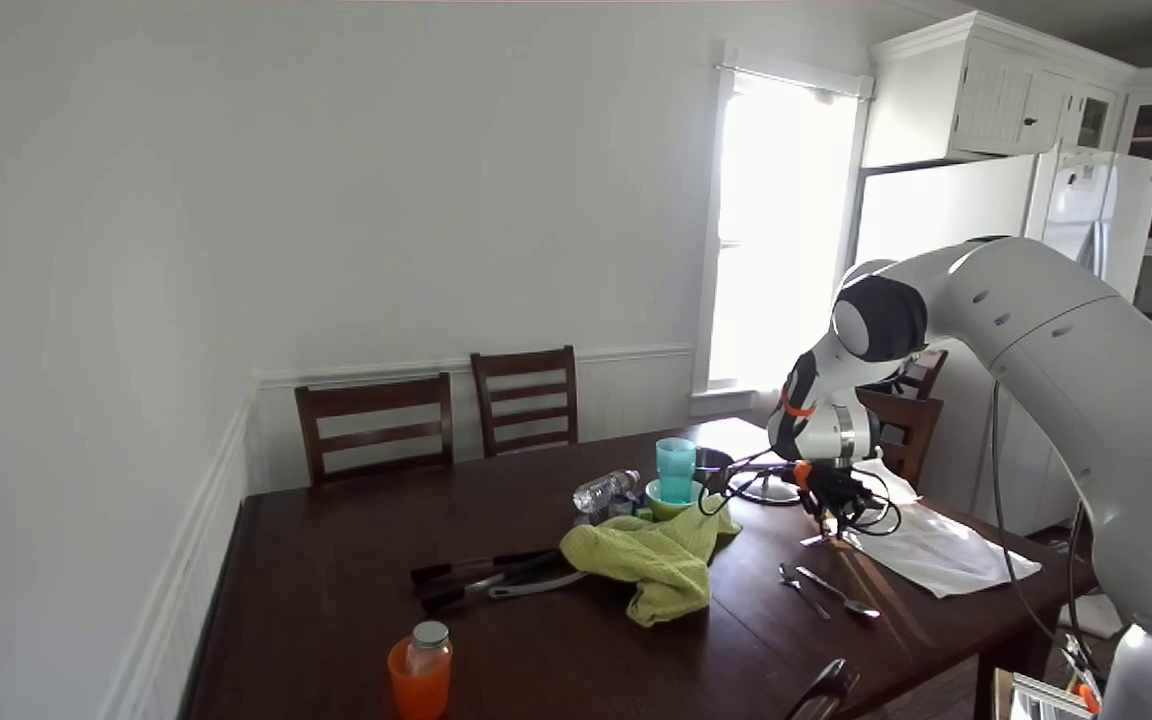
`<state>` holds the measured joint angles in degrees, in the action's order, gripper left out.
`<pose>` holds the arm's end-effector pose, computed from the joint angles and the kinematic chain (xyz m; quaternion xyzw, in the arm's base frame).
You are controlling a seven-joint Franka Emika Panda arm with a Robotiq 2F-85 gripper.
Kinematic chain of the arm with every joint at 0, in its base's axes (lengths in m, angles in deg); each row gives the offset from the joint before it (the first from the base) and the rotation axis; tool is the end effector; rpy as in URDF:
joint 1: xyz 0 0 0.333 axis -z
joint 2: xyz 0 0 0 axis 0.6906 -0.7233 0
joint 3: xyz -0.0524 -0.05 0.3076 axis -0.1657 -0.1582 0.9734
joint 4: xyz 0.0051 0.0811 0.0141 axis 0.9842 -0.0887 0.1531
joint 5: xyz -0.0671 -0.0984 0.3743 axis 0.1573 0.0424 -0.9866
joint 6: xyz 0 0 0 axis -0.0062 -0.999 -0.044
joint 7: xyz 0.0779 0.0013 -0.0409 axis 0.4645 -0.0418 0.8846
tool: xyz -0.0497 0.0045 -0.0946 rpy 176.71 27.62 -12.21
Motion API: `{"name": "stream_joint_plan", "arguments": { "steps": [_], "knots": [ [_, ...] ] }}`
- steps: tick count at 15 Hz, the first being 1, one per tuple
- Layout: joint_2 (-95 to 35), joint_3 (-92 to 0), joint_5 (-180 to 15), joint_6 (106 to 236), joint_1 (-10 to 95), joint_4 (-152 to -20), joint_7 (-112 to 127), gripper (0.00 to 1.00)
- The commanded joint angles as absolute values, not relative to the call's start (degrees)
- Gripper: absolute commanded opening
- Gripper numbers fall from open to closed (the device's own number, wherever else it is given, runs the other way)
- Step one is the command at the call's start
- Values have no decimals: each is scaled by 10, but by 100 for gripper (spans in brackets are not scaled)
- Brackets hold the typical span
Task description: Move the cutlery to the left
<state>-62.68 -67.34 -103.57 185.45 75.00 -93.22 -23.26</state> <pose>0.3783 -0.5445 0.1261 0.6533 -0.7516 0.0311 0.0851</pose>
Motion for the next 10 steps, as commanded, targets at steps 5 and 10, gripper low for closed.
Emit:
{"name": "stream_joint_plan", "arguments": {
  "steps": [5, 10],
  "knots": [
    [-624, -670, -1045, 1825, 757, -920, -231, 3],
    [-573, -655, -1039, 1830, 763, -966, -154, 3]
  ]
}}
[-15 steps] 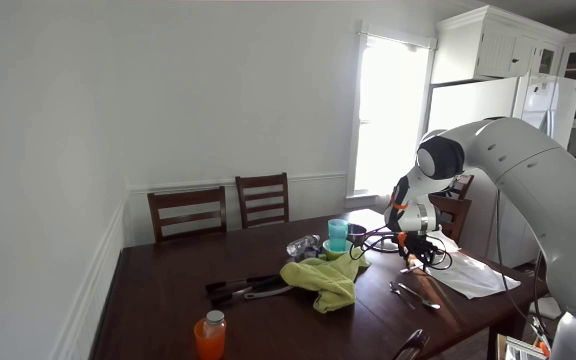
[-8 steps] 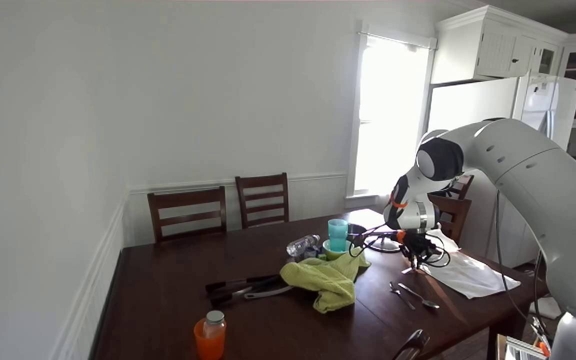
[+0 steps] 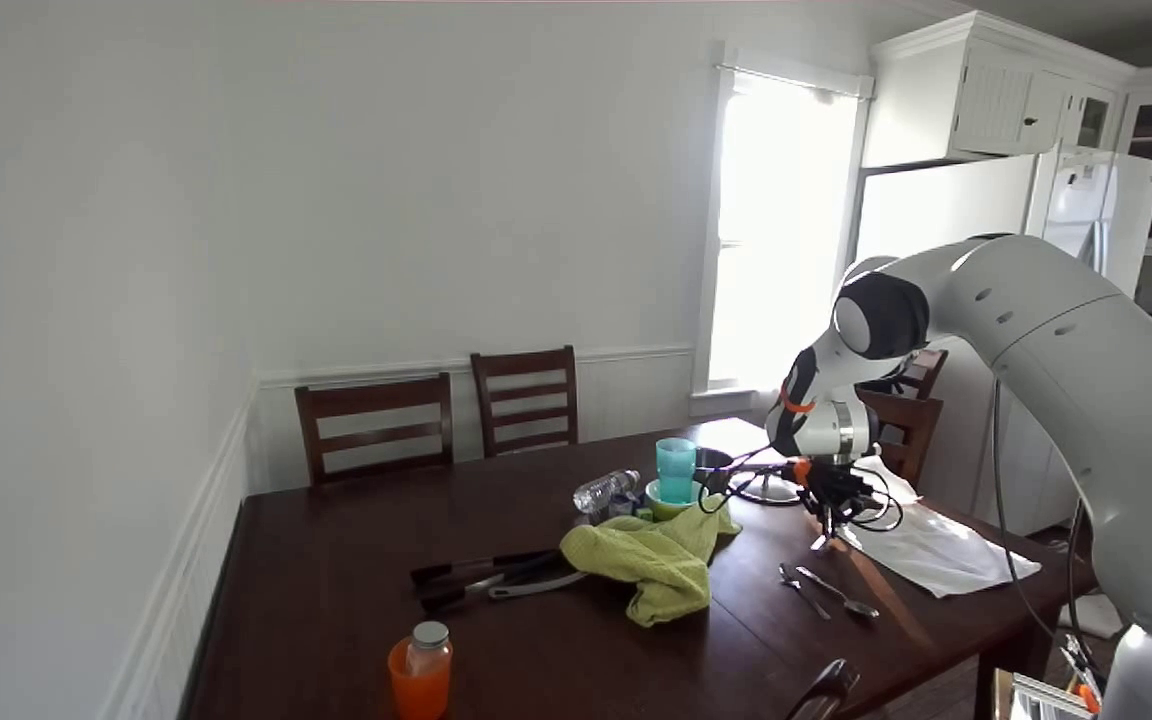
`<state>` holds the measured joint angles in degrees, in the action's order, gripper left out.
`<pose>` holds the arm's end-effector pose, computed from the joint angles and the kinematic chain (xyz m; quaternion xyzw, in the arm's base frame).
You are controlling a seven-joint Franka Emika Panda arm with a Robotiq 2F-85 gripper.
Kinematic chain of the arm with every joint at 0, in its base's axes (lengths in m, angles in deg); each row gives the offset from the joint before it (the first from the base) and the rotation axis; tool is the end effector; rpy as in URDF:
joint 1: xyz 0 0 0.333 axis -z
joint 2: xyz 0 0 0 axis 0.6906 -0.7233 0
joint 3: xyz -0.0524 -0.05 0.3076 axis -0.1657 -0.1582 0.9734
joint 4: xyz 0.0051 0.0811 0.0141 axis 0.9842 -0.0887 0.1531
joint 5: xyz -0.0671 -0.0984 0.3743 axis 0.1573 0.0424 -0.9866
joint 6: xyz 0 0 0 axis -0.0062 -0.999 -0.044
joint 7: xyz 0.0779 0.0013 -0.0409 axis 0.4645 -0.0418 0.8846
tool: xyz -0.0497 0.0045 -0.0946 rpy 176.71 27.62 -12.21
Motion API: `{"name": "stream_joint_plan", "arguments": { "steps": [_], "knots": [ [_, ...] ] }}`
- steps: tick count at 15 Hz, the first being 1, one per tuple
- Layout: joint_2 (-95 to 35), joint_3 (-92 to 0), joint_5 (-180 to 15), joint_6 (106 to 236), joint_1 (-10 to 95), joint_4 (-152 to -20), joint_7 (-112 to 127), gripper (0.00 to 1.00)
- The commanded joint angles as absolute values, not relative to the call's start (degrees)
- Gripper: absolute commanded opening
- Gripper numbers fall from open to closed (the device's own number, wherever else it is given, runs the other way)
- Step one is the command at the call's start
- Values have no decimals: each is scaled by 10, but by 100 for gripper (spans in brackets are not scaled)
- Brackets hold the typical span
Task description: Move the cutlery to the left
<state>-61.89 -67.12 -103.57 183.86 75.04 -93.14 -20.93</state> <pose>0.3809 -0.5428 0.1315 0.6686 -0.7391 0.0229 0.0788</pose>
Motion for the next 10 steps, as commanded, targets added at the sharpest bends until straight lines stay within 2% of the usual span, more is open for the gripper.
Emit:
{"name": "stream_joint_plan", "arguments": {
  "steps": [1, 10],
  "knots": [
    [-557, -649, -1038, 1835, 765, -982, -120, 3],
    [-442, -606, -1018, 1877, 791, -1123, 145, 3]
  ]
}}
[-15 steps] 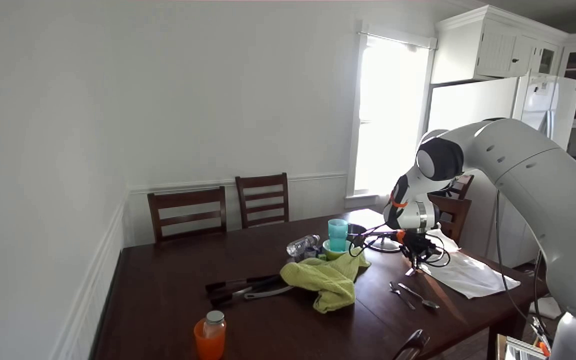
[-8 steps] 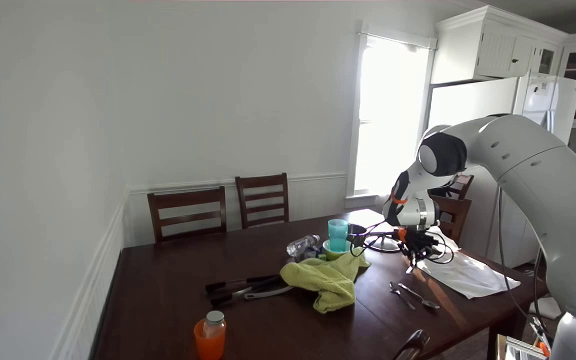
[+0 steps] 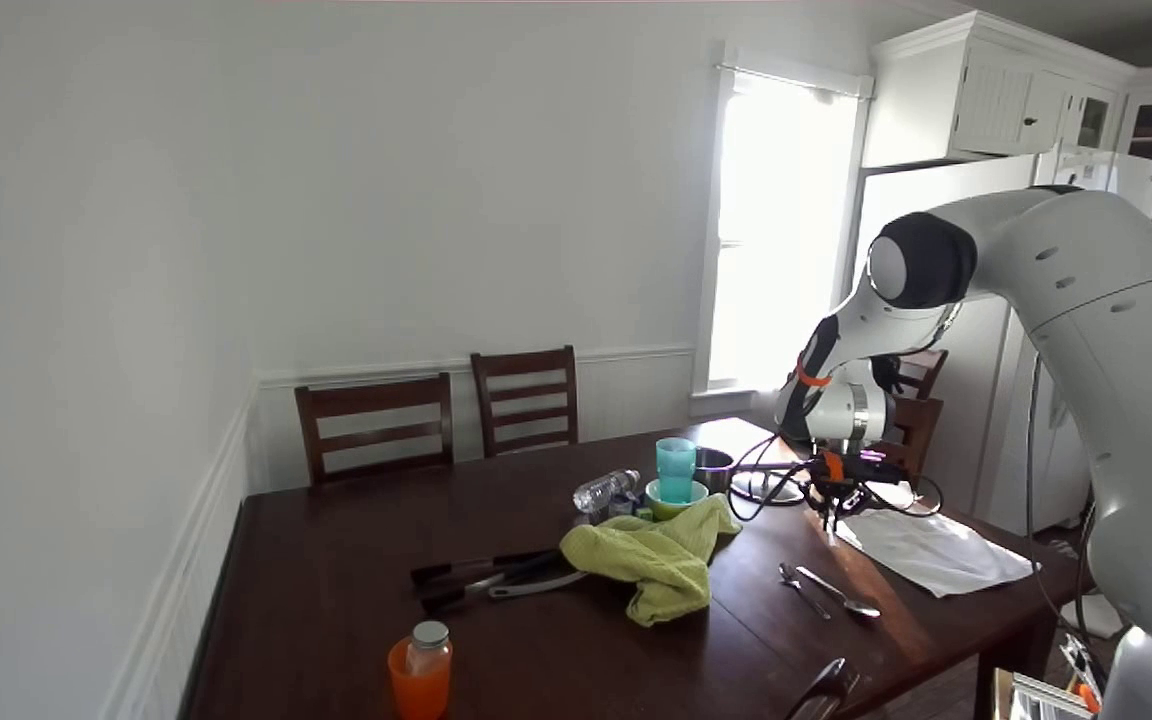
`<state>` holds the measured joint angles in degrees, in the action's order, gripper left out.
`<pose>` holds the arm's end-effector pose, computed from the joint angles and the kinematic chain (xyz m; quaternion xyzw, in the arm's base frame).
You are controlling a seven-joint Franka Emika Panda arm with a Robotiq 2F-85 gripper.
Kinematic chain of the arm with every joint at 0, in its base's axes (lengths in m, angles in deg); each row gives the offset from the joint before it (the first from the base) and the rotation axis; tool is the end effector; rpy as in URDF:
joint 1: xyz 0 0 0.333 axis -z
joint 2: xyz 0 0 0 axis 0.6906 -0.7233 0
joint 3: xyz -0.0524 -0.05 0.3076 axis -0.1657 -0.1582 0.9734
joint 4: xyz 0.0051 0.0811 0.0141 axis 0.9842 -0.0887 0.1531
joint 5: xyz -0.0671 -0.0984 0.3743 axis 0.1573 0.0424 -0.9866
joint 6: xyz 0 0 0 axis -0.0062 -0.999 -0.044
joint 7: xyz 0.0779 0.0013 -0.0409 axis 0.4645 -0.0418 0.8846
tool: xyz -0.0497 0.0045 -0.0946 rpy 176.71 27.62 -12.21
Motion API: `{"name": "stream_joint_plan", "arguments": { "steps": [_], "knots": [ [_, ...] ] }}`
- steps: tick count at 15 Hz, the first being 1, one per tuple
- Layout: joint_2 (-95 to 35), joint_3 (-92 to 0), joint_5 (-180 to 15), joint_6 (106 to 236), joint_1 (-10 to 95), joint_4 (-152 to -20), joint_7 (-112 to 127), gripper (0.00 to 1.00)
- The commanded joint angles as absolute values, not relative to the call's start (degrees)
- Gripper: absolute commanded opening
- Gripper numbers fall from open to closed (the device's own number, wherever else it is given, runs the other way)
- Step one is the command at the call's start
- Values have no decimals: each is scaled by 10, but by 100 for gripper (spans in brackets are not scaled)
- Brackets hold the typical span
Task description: Move the cutlery to the left
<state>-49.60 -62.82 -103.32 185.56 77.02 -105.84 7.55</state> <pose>0.3602 -0.5009 0.1696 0.8224 -0.5677 0.0173 0.0335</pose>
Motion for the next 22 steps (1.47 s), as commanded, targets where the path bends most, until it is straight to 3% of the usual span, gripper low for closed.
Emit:
{"name": "stream_joint_plan", "arguments": {
  "steps": [1, 2, 9, 10, 22],
  "knots": [
    [-435, -604, -1018, 1889, 792, -1136, 161, 3],
    [-473, -613, -1022, 1867, 783, -1089, 117, 13],
    [-452, -606, -1021, 1879, 787, -1118, 147, 13],
    [-448, -604, -1016, 1880, 786, -1124, 156, 3],
    [-401, -580, -938, 1931, 793, -1216, 290, 3]
  ]
}}
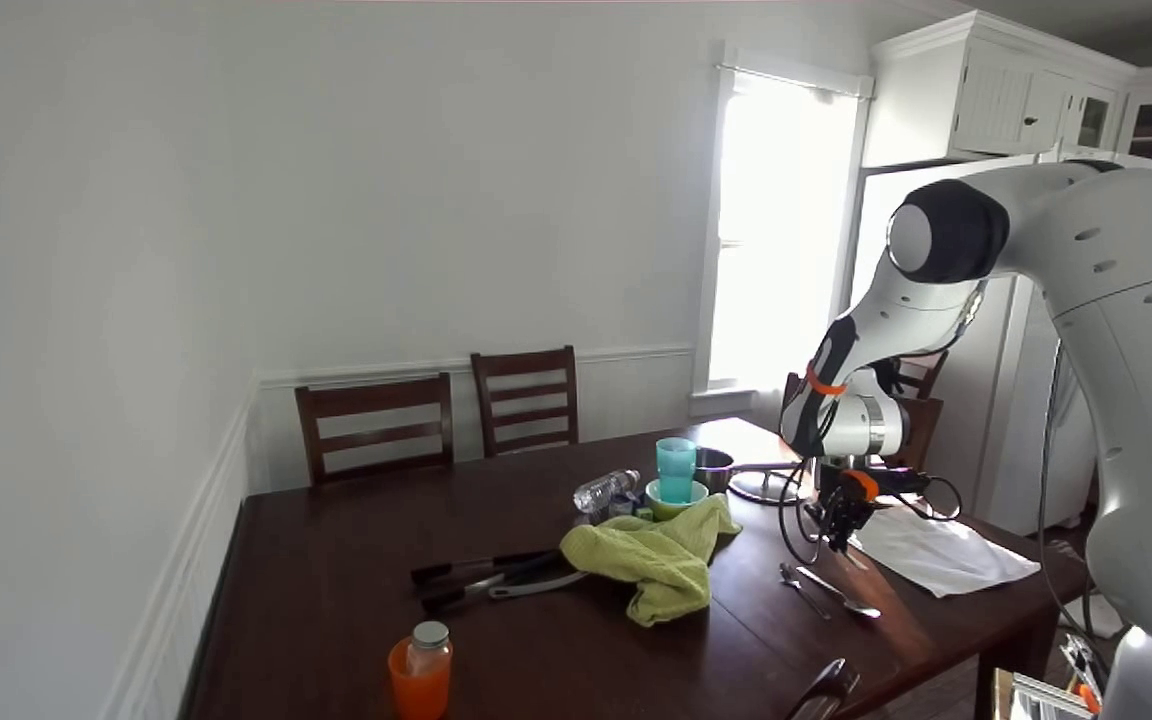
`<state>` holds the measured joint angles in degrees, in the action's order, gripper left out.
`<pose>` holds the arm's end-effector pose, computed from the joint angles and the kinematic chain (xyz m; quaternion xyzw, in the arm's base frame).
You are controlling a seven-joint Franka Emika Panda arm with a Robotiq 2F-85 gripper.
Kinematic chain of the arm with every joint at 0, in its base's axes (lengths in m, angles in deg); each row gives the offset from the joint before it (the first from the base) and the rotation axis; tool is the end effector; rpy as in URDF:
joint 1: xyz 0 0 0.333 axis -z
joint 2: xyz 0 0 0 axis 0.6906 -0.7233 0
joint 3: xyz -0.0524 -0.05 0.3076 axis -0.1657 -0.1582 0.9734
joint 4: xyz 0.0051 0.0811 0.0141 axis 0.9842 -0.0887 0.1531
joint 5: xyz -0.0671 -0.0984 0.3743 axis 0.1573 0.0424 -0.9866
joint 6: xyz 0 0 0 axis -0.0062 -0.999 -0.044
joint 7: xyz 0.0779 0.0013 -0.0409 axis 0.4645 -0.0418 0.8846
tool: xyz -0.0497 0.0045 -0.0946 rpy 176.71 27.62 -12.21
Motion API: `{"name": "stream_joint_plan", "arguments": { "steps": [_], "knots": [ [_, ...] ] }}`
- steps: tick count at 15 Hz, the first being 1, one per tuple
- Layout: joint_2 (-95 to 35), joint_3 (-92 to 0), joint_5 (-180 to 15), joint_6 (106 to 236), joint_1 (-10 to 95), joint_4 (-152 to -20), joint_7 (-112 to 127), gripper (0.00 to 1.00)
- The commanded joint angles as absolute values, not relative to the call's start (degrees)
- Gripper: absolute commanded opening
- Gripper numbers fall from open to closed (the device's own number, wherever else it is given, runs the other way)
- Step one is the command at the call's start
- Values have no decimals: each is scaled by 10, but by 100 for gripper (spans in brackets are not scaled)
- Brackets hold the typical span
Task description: Move the cutlery to the left
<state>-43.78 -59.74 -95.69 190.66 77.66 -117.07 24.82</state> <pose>0.3412 -0.4492 0.1602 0.9225 -0.3839 -0.0087 0.0401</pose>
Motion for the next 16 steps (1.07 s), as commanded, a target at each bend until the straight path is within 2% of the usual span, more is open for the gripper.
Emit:
{"name": "stream_joint_plan", "arguments": {
  "steps": [1, 16],
  "knots": [
    [-396, -577, -936, 1937, 795, -1226, 304, 3],
    [-409, -556, -904, 2028, 839, -1292, 367, 3]
  ]
}}
